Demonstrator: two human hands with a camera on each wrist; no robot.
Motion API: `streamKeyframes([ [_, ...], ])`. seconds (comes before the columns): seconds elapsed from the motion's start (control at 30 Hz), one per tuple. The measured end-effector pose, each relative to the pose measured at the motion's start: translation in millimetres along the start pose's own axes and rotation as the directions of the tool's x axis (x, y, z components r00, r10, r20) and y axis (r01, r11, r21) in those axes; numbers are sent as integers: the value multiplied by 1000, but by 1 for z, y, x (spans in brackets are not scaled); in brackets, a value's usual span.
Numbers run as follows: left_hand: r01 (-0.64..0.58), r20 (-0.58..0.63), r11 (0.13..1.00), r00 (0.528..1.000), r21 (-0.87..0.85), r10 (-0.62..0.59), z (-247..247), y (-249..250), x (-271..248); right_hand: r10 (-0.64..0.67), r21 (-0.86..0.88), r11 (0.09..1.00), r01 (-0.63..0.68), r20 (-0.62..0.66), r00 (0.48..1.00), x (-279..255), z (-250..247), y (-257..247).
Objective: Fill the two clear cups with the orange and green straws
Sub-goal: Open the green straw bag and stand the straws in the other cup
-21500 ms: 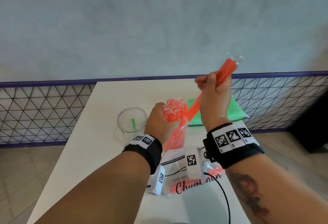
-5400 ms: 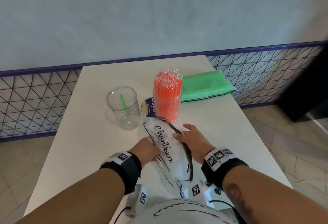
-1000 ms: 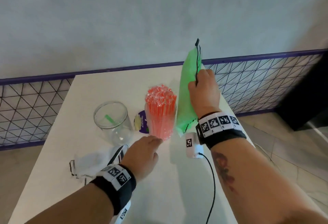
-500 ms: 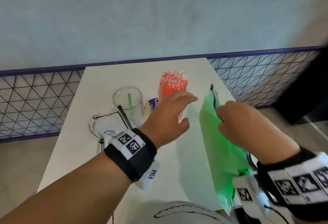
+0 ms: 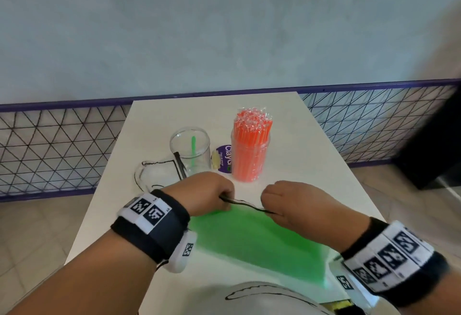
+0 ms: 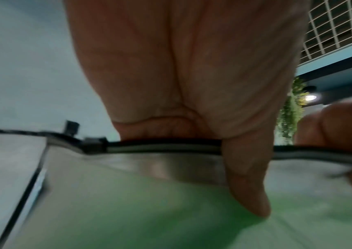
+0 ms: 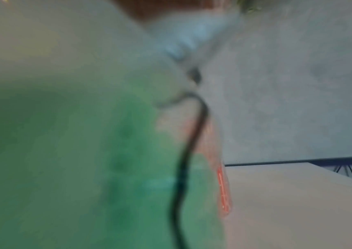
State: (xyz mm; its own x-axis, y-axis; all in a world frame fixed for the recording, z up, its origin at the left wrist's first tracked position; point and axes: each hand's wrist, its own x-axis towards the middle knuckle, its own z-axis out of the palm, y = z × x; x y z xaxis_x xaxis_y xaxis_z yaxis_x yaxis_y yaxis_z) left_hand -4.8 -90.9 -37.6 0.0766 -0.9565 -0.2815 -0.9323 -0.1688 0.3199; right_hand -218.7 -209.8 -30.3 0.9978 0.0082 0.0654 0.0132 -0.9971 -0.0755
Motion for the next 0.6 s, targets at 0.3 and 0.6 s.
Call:
streamKeyframes([
  [0.3, 160, -142, 952, 969, -259, -202, 15, -29, -10, 416, 39, 907, -419, 60, 907, 42, 27, 29],
  [0.6, 249, -164, 962, 950, -114, -265, 11, -34, 3, 805, 674, 373, -638, 108, 584, 10, 45, 77],
])
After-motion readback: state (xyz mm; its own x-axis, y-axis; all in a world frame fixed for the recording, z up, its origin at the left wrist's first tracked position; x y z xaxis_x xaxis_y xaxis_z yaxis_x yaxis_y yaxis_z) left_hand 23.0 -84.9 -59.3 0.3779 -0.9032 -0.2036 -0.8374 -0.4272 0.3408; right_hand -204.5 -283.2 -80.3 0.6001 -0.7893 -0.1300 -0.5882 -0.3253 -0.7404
